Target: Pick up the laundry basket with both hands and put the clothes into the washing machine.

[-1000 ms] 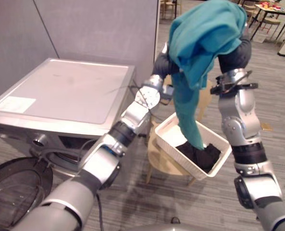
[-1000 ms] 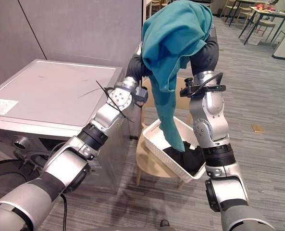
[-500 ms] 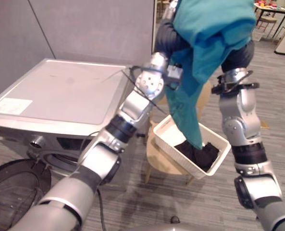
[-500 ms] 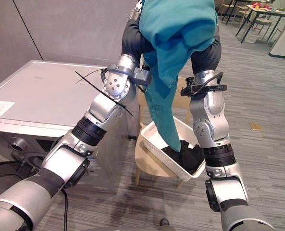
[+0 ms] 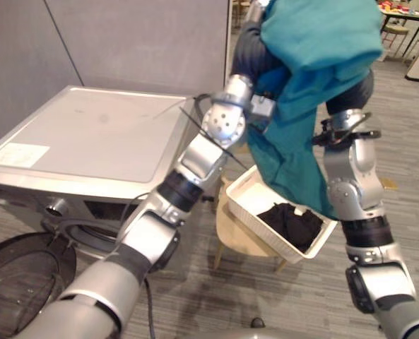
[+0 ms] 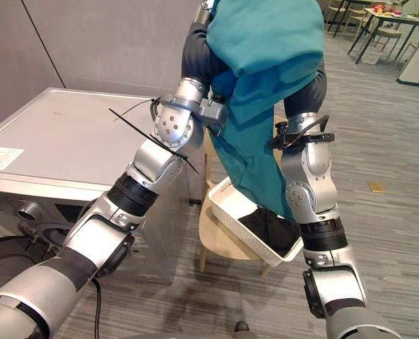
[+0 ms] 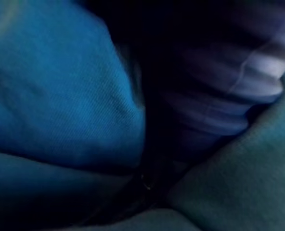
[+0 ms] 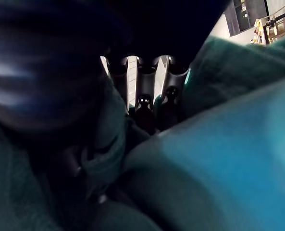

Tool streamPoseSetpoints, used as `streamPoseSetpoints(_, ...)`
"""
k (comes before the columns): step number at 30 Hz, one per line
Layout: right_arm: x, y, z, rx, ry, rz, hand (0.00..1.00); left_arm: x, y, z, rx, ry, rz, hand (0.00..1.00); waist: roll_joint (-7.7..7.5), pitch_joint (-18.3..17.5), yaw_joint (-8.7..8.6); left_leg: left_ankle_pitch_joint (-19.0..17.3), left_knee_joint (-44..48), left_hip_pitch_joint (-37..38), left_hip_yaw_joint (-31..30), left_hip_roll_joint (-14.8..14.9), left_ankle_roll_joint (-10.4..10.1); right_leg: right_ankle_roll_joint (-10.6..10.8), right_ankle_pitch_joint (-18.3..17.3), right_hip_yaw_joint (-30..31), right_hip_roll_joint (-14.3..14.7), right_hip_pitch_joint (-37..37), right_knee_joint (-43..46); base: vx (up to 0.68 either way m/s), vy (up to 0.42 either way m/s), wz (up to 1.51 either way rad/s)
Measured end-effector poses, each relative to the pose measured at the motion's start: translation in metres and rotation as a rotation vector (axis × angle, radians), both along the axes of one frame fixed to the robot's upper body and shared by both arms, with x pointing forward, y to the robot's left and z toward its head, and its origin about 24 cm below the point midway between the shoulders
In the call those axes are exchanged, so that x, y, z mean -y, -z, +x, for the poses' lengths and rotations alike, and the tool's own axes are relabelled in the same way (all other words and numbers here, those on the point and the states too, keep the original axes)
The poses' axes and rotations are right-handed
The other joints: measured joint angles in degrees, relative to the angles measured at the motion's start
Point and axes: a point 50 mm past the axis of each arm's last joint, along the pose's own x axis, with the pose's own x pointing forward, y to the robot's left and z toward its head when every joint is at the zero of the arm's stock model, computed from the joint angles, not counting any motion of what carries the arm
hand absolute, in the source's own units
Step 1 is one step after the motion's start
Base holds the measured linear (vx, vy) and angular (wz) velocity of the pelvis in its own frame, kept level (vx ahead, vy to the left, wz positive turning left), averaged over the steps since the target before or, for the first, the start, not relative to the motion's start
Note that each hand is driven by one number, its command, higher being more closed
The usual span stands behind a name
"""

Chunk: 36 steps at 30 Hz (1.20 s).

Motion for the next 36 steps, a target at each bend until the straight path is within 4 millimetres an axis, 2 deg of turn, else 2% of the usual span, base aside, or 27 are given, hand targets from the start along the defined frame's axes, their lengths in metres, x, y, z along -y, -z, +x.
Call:
streamPoseSetpoints(5, 0.015, 0.024, -0.009, -0.063, 0.006, 0.004, 0.00, -0.004, -0.008, -0.003, 0.016, 0.004, -0.052, 1.00, 0.03, -0.01, 0.17, 0.01, -0.09, 0.01, 0.09, -0.04, 0.00, 0.08, 0.05, 0.01, 0.04, -0.10, 0.01, 0.00, 0.000, 0.00)
streamPoseSetpoints(7, 0.030, 0.037, -0.015, -0.098, 0.055, 0.030, 0.00, -0.010, -0.015, -0.006, 0.045, 0.005, -0.092, 1.00, 0.10, -0.01, 0.09, 0.01, -0.11, 0.01, 0.15, -0.04, 0.00, 0.08, 0.05, 0.05, 0.06, -0.16, 0.01, 0.00, 0.000, 0.00)
streamPoseSetpoints(9, 0.055, 0.060, -0.030, -0.152, 0.148, 0.101, 0.00, -0.024, -0.024, -0.006, 0.075, -0.024, -0.138, 1.00, 0.46, 0.02, 0.04, 0.00, -0.11, 0.01, 0.21, -0.02, 0.00, 0.08, 0.05, 0.06, 0.12, -0.21, 0.01, 0.00, 0.000, 0.00)
streamPoseSetpoints(10, 0.061, 0.065, -0.035, -0.166, 0.172, 0.114, 0.00, -0.030, -0.026, -0.005, 0.084, -0.039, -0.147, 1.00, 0.67, 0.05, 0.00, 0.00, -0.11, 0.03, 0.24, -0.02, 0.00, 0.08, 0.05, 0.07, 0.13, -0.21, 0.01, 0.00, 0.000, 0.00)
streamPoseSetpoints(11, 0.070, 0.074, -0.042, -0.189, 0.210, 0.129, 0.00, -0.040, -0.029, -0.003, 0.094, -0.069, -0.160, 1.00, 1.06, 0.02, -0.03, 0.00, -0.11, 0.05, 0.30, -0.03, 0.00, 0.08, 0.05, 0.08, 0.13, -0.23, 0.02, 0.00, 0.000, -0.05)
streamPoseSetpoints(12, 0.082, 0.087, -0.054, -0.227, 0.263, 0.154, 0.00, -0.064, -0.033, 0.002, 0.108, -0.135, -0.185, 1.00, 1.82, -0.03, -0.24, -0.01, -0.12, 0.17, 0.52, 0.02, 0.00, 0.08, 0.05, 0.16, 0.22, -0.25, 0.03, 0.00, 0.000, -0.07)
streamPoseSetpoints(15, 0.099, 0.107, -0.076, -0.280, 0.351, 0.194, 0.00, -0.104, -0.036, 0.001, 0.145, -0.240, -0.227, 1.00, 3.02, -0.03, -0.61, -0.02, -0.11, 0.21, 0.72, 0.10, -0.01, 0.07, 0.04, 0.31, 0.32, -0.36, 0.10, 0.00, 0.000, -0.04)
streamPoseSetpoints(17, 0.110, 0.131, -0.096, -0.355, 0.438, 0.231, 0.00, -0.142, -0.039, -0.010, 0.209, -0.341, -0.278, 1.00, 3.70, -0.03, -0.63, -0.03, -0.11, 0.09, 0.84, 0.12, -0.03, 0.07, 0.03, 0.47, 0.35, -0.72, 0.34, 0.00, 0.000, -0.04)
streamPoseSetpoints(18, 0.111, 0.137, -0.100, -0.374, 0.452, 0.236, 0.00, -0.151, -0.040, -0.014, 0.228, -0.363, -0.288, 1.00, 3.73, -0.02, -0.60, -0.03, -0.11, 0.00, 0.91, 0.11, -0.03, 0.06, 0.01, 0.59, 0.36, -0.98, 0.57, 0.00, -0.001, -0.04)
streamPoseSetpoints(19, 0.113, 0.150, -0.110, -0.419, 0.485, 0.260, 0.00, -0.173, -0.041, -0.025, 0.277, -0.419, -0.308, 1.00, 3.74, 0.00, -0.58, -0.03, -0.10, -0.07, 0.93, 0.09, -0.03, 0.06, 0.00, 0.70, 0.36, -1.18, 0.86, 0.00, 0.000, 0.00)
streamPoseSetpoints(22, 0.109, 0.167, -0.121, -0.482, 0.511, 0.270, 0.00, -0.203, -0.035, -0.044, 0.338, -0.502, -0.338, 1.00, 3.75, 0.00, -0.27, -0.04, -0.09, 0.04, 0.92, 0.02, -0.04, 0.05, -0.09, 0.75, 0.29, -1.17, 1.09, 0.00, 0.000, 0.00)
streamPoseSetpoints(24, 0.105, 0.182, -0.133, -0.537, 0.540, 0.294, 0.00, -0.229, -0.019, -0.063, 0.363, -0.590, -0.379, 1.00, 3.79, -0.01, 0.11, -0.04, -0.06, 0.09, 0.83, 0.00, -0.04, 0.09, -0.25, 0.71, 0.24, -1.17, 1.36, 0.00, 0.000, 0.00)
streamPoseSetpoints(25, 0.104, 0.185, -0.135, -0.550, 0.548, 0.297, 0.00, -0.234, -0.015, -0.067, 0.364, -0.613, -0.383, 1.00, 3.80, -0.01, 0.20, -0.04, -0.05, 0.13, 0.77, 0.00, -0.04, 0.10, -0.35, 0.67, 0.22, -1.16, 1.52, -0.01, -0.007, 0.04)
streamPoseSetpoints(28, 0.100, 0.212, -0.147, -0.652, 0.579, 0.348, 0.00, -0.260, 0.023, -0.092, 0.316, -0.770, -0.363, 1.00, 3.81, -0.03, 0.60, -0.04, -0.05, 0.73, 0.30, -0.07, -0.05, -0.03, -1.38, 0.33, 0.06, -1.07, 3.19, -0.01, -0.012, 0.07)
streamPoseSetpoints(29, 0.100, 0.219, -0.150, -0.679, 0.584, 0.362, 0.00, -0.263, 0.031, -0.096, 0.298, -0.791, -0.364, 1.00, 3.89, -0.10, 0.81, -0.04, -0.05, 0.79, 0.23, -0.08, -0.05, -0.01, -1.52, 0.28, 0.04, -1.04, 3.31, -0.01, -0.015, 0.05)
streamPoseSetpoints(32, 0.096, 0.249, -0.163, -0.799, 0.586, 0.413, 0.00, -0.269, 0.072, -0.114, 0.179, -0.890, -0.370, 1.00, 4.48, -0.44, 1.90, -0.03, -0.05, 0.97, -0.02, -0.11, -0.05, -0.01, -1.87, 0.13, -0.05, -0.97, 3.88, 0.00, -0.009, 0.05)
streamPoseSetpoints(33, 0.092, 0.263, -0.169, -0.859, 0.587, 0.442, 0.00, -0.270, 0.099, -0.125, 0.080, -0.947, -0.362, 1.00, 4.93, -0.54, 2.20, -0.02, -0.05, 1.49, -0.23, -0.09, -0.04, 0.01, -2.20, 0.03, -0.07, -0.50, 4.32, 0.01, -0.010, 0.08)
streamPoseSetpoints(36, 0.082, 0.283, -0.180, -0.947, 0.550, 0.484, 0.00, -0.270, 0.143, -0.142, -0.115, -0.995, -0.327, 1.00, 5.58, -0.50, 2.60, -0.17, 0.06, 2.60, -1.76, 0.13, -0.19, -0.28, -3.04, -1.38, -0.13, 2.18, 4.25, -0.02, -0.014, 0.26)
